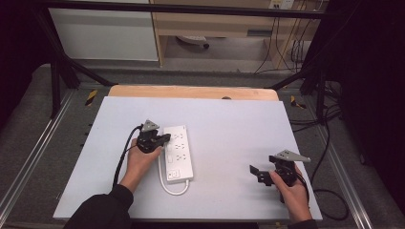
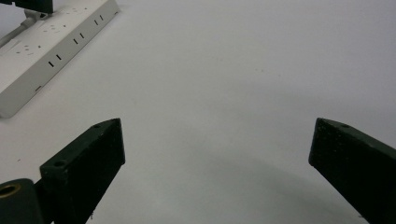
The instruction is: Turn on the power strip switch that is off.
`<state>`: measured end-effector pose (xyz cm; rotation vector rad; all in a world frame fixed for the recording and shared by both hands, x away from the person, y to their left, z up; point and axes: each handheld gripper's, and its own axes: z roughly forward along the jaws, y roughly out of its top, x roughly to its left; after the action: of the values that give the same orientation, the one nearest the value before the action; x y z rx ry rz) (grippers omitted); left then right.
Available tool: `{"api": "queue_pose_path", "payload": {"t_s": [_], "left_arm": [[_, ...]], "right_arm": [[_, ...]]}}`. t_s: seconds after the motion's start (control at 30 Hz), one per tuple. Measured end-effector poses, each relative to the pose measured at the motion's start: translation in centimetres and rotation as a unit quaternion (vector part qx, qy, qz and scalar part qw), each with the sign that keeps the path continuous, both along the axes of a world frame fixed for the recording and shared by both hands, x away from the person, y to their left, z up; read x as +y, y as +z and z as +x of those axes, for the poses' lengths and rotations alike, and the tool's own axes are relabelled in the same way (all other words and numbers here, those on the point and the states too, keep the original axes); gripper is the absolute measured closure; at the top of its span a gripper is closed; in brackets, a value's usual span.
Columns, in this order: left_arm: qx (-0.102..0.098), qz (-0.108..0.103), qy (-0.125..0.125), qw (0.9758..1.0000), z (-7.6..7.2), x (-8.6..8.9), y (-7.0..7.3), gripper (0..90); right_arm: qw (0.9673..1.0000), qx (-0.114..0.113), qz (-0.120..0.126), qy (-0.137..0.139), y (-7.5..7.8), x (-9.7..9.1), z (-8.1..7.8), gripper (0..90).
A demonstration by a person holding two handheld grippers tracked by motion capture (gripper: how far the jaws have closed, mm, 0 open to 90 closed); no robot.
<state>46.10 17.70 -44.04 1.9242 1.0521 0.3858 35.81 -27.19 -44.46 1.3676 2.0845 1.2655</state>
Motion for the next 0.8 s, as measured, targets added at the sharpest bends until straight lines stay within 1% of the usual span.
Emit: {"api": "queue_pose_path", "payload": {"t_s": [0.27, 0.33, 0.4, 0.47, 0.6, 0.63, 0.8], "left_arm": [[-0.001, -0.001, -0.003, 1.0000, 0.02, 0.07, -0.06, 90.0], [0.000, 0.007, -0.007, 0.9999, -0.03, 0.01, -0.19, 90.0], [-0.002, 0.003, -0.009, 0.9999, -0.15, 0.01, -0.28, 90.0], [-0.002, -0.002, -0.004, 1.0000, -0.27, 0.01, -0.36, 90.0], [0.002, -0.007, 0.000, 1.0000, -0.21, 0.04, -0.32, 90.0], [0.003, -0.011, 0.001, 0.9999, -0.19, 0.04, -0.31, 90.0], [-0.007, -0.017, -0.003, 0.9998, -0.15, -0.10, 0.08, 90.0]], "right_arm": [[1.0000, 0.001, 0.001, -0.001, 0.02, -0.03, -0.02, 4.0], [1.0000, -0.001, 0.001, -0.001, 0.02, -0.02, -0.01, 4.0], [1.0000, 0.001, 0.002, -0.002, 0.03, -0.03, -0.04, 4.0], [1.0000, 0.001, 0.002, -0.002, 0.04, -0.05, -0.05, 4.0], [1.0000, -0.003, 0.002, -0.003, 0.05, -0.10, -0.03, 4.0], [1.0000, -0.003, 0.002, -0.003, 0.05, -0.10, -0.03, 4.0], [1.0000, -0.001, 0.004, -0.004, 0.07, -0.13, -0.03, 4.0]]}}
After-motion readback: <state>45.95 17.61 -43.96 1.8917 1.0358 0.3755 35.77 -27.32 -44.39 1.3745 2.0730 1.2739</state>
